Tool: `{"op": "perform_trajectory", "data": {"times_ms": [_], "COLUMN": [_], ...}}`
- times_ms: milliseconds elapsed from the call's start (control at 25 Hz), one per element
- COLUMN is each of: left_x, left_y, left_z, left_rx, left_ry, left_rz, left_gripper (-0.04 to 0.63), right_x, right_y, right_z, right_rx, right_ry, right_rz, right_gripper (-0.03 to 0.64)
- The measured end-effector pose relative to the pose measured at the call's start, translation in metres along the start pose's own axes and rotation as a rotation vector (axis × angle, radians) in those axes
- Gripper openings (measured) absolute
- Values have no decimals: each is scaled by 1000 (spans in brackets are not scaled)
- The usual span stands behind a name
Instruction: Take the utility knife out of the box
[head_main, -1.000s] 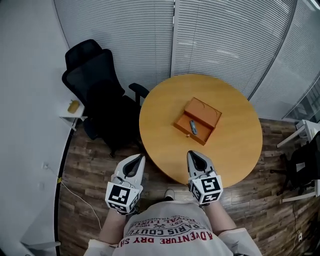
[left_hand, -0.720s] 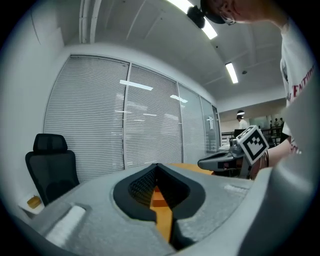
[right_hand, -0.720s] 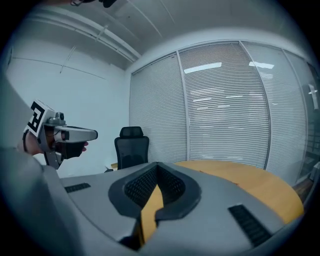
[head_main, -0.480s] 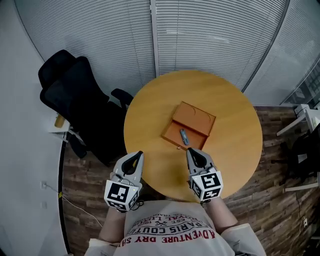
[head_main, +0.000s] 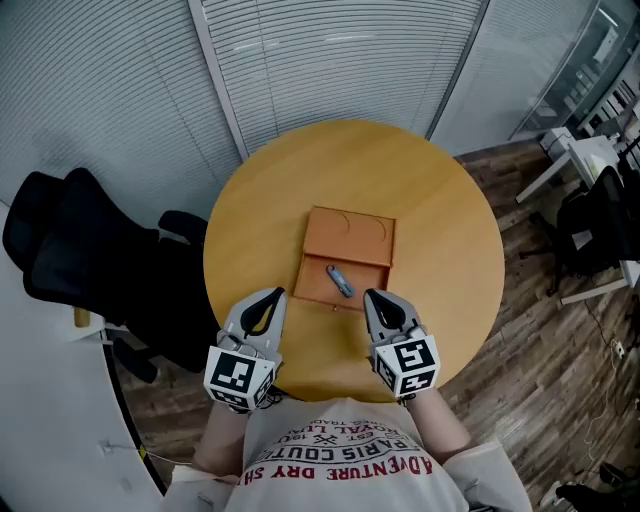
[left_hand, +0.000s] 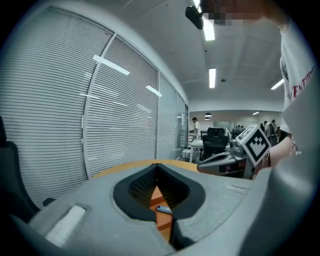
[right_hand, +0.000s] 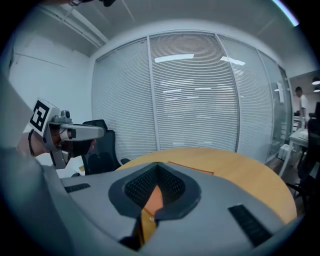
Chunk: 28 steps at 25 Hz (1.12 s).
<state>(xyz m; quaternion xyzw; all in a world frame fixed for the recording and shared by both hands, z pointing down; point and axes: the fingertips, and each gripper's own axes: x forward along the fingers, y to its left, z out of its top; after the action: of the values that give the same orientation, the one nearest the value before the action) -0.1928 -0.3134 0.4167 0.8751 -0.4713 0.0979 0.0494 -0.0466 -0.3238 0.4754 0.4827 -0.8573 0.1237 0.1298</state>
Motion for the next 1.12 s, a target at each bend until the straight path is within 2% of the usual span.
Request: {"op": "perform_trajectory", "data": {"times_ms": [320, 600, 840, 920, 1120], "left_x": [52, 66, 68, 68, 72], "left_y": [33, 40, 58, 63, 76], "left_z": [-16, -46, -76, -84, -95], "left_rx": [-25, -61, -90, -99, -131], "left_ry": [36, 66, 106, 121, 134], "left_rz": [-165, -267, -286, -281, -259], "left_gripper": [-6, -5, -5, -5, -5], "right_x": [27, 66, 102, 112, 132], "right_y": [-11, -6, -11, -15, -27], "right_z": [-26, -66, -102, -115, -144], "right_rx": [55, 59, 45, 48, -3], "right_ry": [109, 273, 446, 509, 651], "right_rz": [-144, -153, -128, -117, -93], "right_gripper": [8, 8, 9, 86, 157]}}
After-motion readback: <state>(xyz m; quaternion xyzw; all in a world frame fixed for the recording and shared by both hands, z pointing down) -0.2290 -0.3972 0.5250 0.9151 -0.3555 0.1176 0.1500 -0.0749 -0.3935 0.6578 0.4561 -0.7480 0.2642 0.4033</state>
